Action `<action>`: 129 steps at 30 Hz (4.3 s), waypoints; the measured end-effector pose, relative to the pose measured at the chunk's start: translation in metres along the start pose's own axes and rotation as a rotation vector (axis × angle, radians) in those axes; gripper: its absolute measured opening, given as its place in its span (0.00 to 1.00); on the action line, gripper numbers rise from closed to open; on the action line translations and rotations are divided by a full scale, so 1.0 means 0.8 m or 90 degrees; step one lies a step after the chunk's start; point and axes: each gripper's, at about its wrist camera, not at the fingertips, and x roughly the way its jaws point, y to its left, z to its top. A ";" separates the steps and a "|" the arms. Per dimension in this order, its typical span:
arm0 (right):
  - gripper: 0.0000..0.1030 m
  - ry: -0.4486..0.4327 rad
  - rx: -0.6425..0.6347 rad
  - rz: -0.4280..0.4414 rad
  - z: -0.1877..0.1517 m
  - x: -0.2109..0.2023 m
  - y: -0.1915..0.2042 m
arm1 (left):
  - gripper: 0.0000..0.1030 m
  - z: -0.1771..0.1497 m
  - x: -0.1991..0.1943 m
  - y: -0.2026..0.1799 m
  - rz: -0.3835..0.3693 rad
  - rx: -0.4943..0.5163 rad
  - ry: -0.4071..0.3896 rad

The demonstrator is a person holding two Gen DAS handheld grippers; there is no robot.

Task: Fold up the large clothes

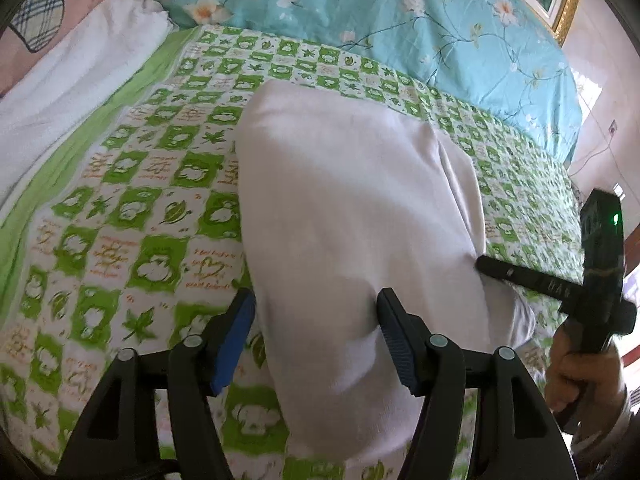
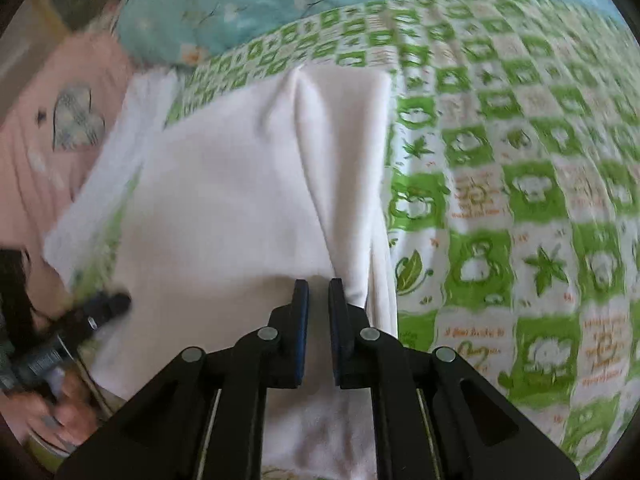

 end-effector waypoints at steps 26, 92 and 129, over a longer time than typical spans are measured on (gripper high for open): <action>0.44 -0.001 -0.029 0.009 -0.101 -0.095 0.022 | 0.81 -0.081 -0.081 -0.004 0.116 0.048 0.017; 0.82 -0.042 -0.165 -0.002 -0.124 -0.191 0.058 | 0.98 -0.077 -0.155 -0.048 0.121 0.199 -0.008; 1.00 -0.003 -0.189 -0.027 -0.105 -0.131 0.079 | 0.99 -0.051 -0.107 -0.037 0.123 0.136 0.018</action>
